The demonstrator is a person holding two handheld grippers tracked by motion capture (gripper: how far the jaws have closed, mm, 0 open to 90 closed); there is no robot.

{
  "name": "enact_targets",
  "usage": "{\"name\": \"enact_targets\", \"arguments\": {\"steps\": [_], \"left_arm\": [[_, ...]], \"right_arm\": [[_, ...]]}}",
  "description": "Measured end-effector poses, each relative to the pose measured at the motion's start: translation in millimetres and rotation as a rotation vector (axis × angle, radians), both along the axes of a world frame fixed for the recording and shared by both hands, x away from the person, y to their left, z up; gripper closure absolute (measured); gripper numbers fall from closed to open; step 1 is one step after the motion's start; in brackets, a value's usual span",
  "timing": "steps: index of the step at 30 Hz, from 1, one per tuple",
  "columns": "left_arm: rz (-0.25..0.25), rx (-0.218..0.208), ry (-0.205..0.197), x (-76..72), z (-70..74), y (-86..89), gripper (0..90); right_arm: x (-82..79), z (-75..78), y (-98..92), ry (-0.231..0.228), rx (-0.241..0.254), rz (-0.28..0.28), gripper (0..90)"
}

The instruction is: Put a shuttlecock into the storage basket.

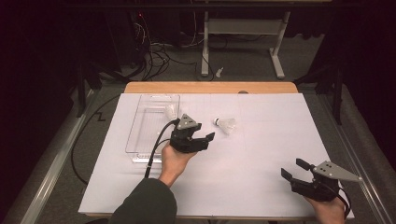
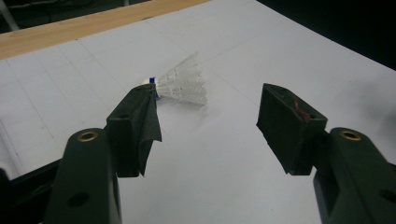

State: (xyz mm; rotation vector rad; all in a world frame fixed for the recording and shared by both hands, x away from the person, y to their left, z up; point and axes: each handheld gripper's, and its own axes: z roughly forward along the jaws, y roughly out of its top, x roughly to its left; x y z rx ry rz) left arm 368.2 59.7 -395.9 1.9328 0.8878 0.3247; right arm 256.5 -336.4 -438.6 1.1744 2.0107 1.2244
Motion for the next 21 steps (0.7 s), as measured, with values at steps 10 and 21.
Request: {"name": "enact_targets", "arguments": {"steps": [10,21], "left_arm": [[-0.002,0.006,-0.002,6.1,0.2,-6.0,39.3],[0.006,0.007,0.002,13.4,-2.8,-14.3,39.2]], "right_arm": [[0.1,0.0,0.0,0.0,0.001,0.002,30.3],[0.1,0.0,-0.1,0.0,0.002,0.002,30.3]]}}
